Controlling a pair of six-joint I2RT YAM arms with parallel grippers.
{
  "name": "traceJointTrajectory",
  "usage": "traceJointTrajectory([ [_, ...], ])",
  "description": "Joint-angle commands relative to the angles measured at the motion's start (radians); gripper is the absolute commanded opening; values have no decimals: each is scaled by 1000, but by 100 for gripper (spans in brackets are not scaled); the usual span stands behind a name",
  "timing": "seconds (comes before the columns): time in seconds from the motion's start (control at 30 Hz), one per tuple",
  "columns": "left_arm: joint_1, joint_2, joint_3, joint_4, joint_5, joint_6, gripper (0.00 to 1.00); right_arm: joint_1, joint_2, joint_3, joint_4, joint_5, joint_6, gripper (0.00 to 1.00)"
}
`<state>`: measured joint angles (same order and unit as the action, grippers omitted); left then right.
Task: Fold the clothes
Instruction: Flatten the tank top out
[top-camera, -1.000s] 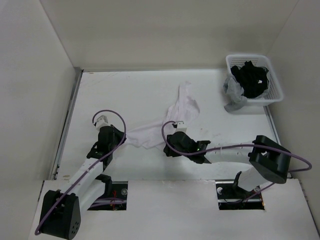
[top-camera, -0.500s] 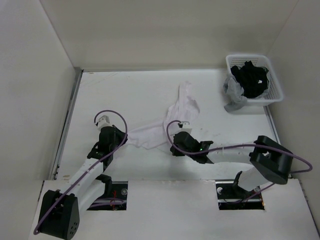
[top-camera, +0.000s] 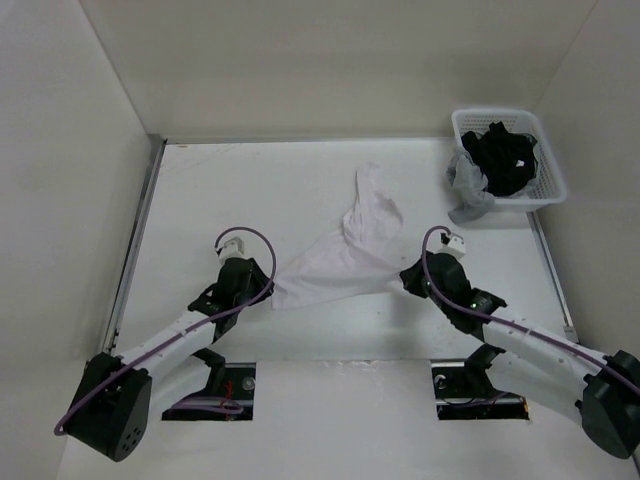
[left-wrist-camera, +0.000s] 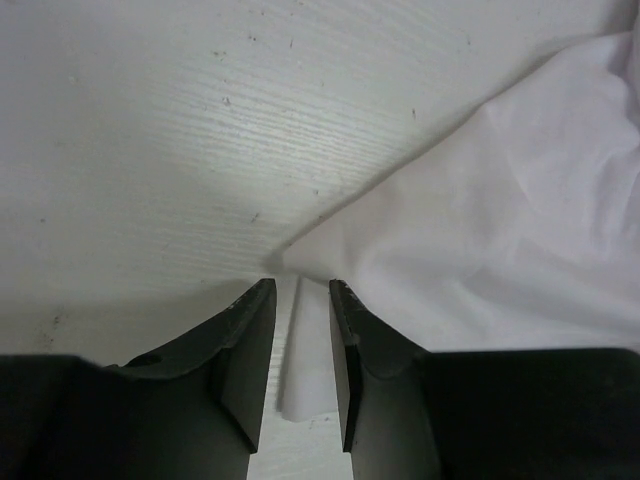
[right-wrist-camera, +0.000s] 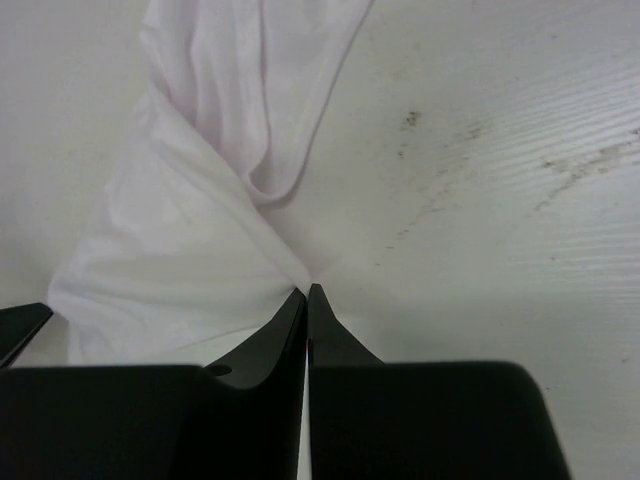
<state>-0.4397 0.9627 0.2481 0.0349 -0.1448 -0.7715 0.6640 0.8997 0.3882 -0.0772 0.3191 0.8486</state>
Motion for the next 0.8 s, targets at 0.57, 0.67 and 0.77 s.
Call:
traceJointTrajectory([
  [0.57, -251, -49, 103, -429, -210, -258, 32, -51, 59, -5, 97, -71, -63, 5],
  [0.67, -264, 4, 109, -391, -200, -250, 31, -51, 45, -11, 97, -71, -63, 5],
  [0.77, -284, 39, 111, -362, -181, -246, 27, -50, 33, -18, 97, -71, -59, 5],
])
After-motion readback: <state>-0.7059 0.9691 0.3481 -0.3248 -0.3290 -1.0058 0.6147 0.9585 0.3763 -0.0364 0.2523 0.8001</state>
